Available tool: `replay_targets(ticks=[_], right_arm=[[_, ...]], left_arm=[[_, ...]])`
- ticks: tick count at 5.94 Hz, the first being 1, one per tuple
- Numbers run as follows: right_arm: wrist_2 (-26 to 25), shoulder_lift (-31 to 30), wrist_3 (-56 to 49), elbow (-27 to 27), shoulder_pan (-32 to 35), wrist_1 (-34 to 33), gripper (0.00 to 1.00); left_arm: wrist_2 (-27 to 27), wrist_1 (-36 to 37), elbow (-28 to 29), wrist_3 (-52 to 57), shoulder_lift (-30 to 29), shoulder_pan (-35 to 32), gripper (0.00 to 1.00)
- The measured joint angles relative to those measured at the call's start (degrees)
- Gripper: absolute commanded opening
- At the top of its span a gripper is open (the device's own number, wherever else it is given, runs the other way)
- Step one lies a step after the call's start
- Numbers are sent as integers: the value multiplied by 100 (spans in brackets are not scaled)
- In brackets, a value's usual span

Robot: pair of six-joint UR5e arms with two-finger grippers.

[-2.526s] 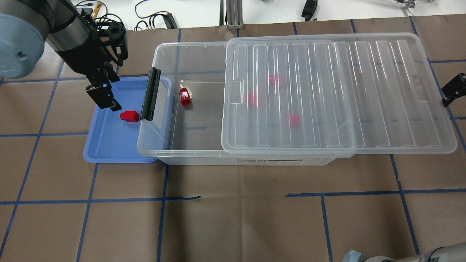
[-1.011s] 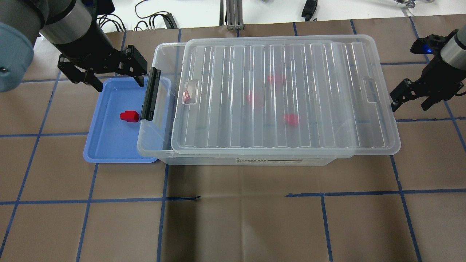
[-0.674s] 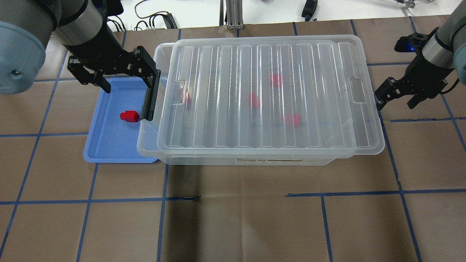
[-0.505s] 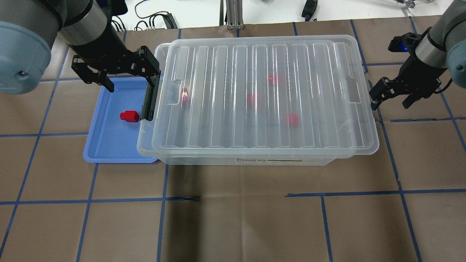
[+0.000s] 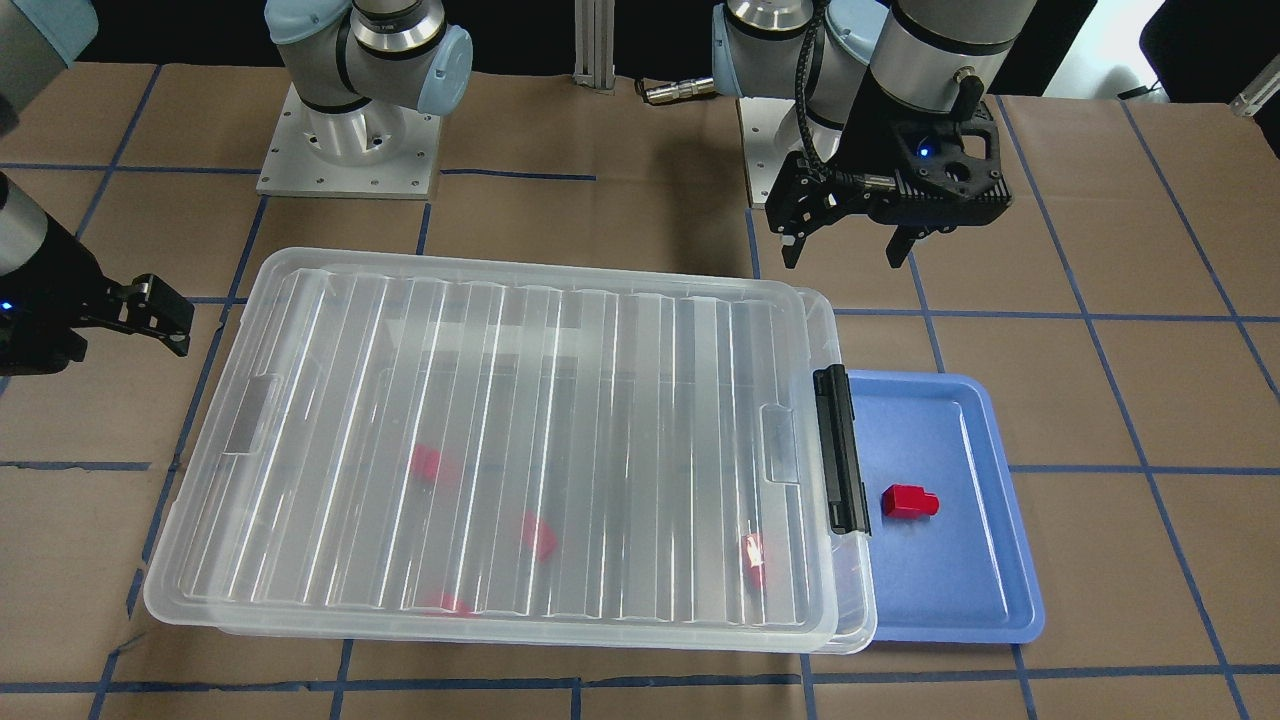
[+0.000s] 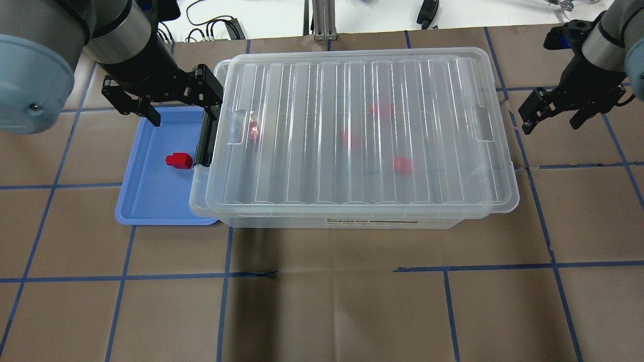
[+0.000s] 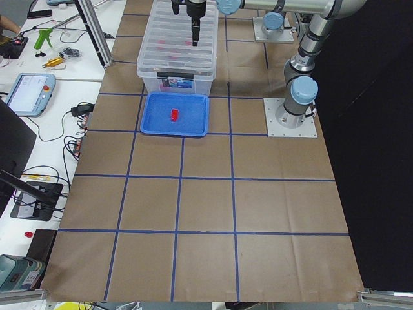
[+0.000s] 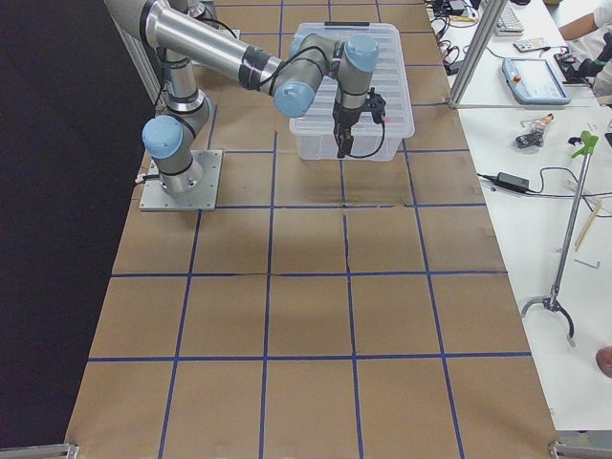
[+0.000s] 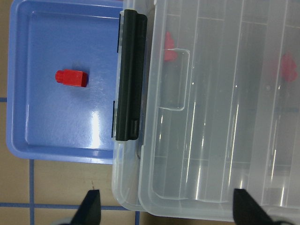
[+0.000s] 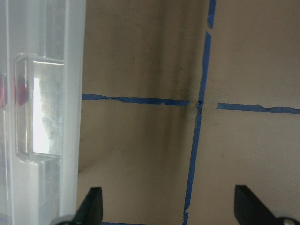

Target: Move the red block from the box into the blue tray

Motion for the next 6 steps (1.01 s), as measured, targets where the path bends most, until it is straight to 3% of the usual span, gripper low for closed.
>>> replay_targets(ticks=[3,6], right_arm=[[-40,-35,1697,-1016,868,1157,100],[37,-3,3057,-1364,1859,1443,100]], left_arm=[[0,59,-53,13,26,0,98],[0,93,-79,-31,65,2,99]])
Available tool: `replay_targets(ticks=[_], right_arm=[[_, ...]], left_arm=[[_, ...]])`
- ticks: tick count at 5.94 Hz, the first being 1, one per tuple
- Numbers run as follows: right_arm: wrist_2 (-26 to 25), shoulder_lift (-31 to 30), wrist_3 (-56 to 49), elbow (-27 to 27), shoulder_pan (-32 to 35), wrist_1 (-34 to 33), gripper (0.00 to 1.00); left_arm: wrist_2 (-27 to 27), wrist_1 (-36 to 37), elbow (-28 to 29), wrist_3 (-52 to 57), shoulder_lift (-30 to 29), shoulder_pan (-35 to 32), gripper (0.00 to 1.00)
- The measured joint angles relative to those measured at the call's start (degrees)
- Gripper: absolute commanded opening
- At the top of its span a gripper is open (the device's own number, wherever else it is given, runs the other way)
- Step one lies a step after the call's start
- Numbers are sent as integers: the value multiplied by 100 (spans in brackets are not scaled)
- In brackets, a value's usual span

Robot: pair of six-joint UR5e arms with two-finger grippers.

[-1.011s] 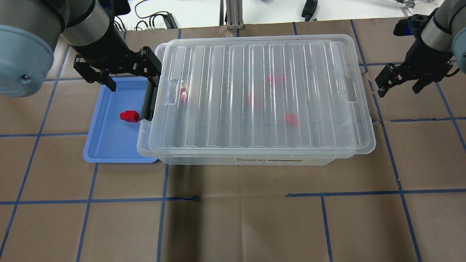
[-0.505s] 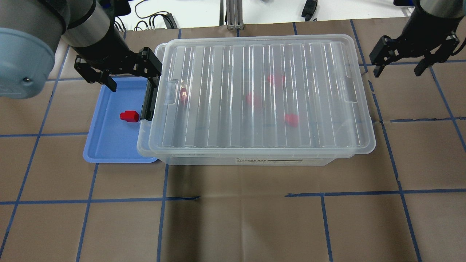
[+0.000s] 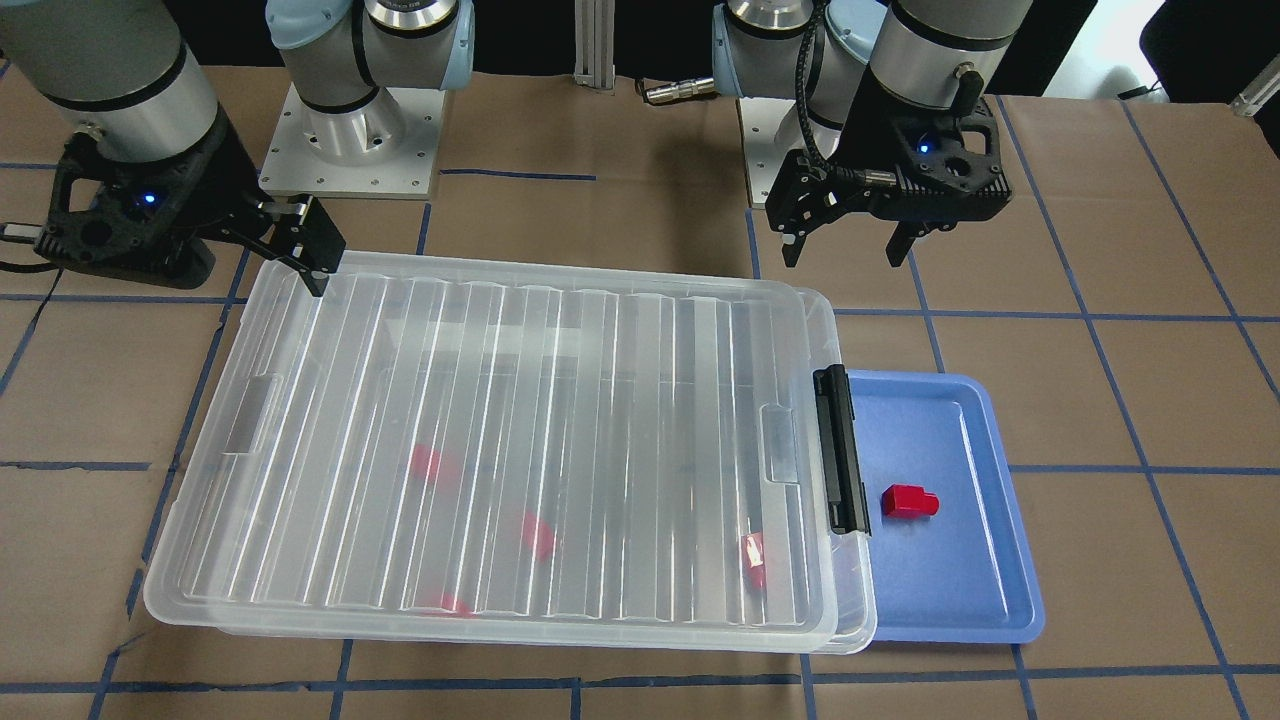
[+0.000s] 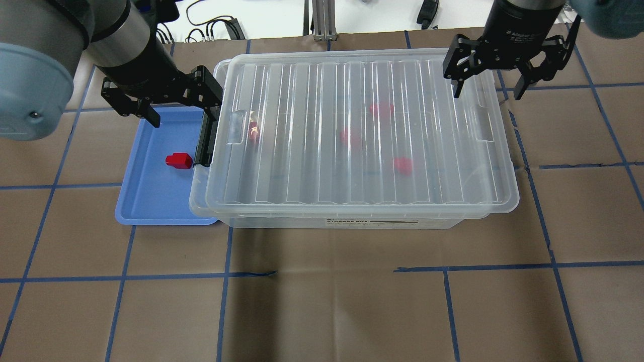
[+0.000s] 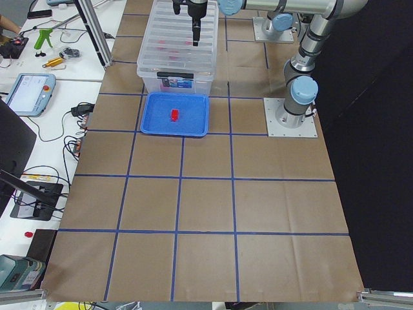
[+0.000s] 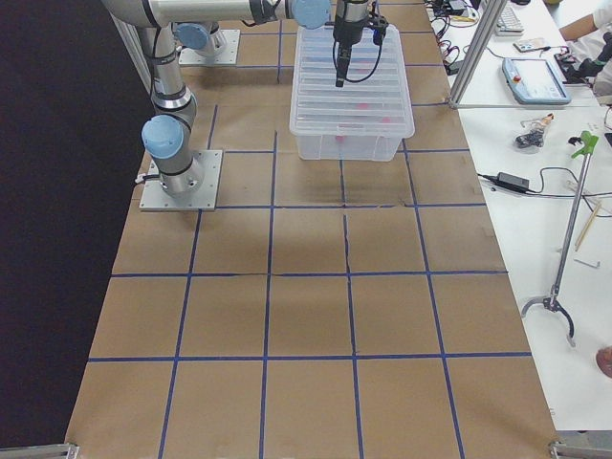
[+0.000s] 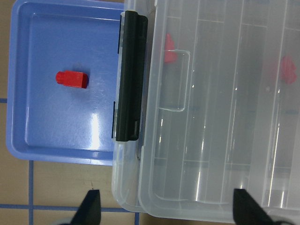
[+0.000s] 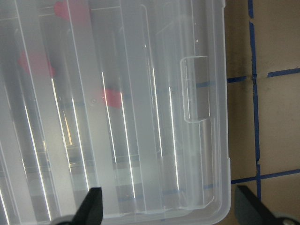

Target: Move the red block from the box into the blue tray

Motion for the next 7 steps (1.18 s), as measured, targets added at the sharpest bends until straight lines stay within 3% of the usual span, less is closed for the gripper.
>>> replay_targets(ticks=[7], right_arm=[[151,-14,107,-36,-74,16,100]], left_arm=[[-11,-5,71,-1,-53,-2,99]])
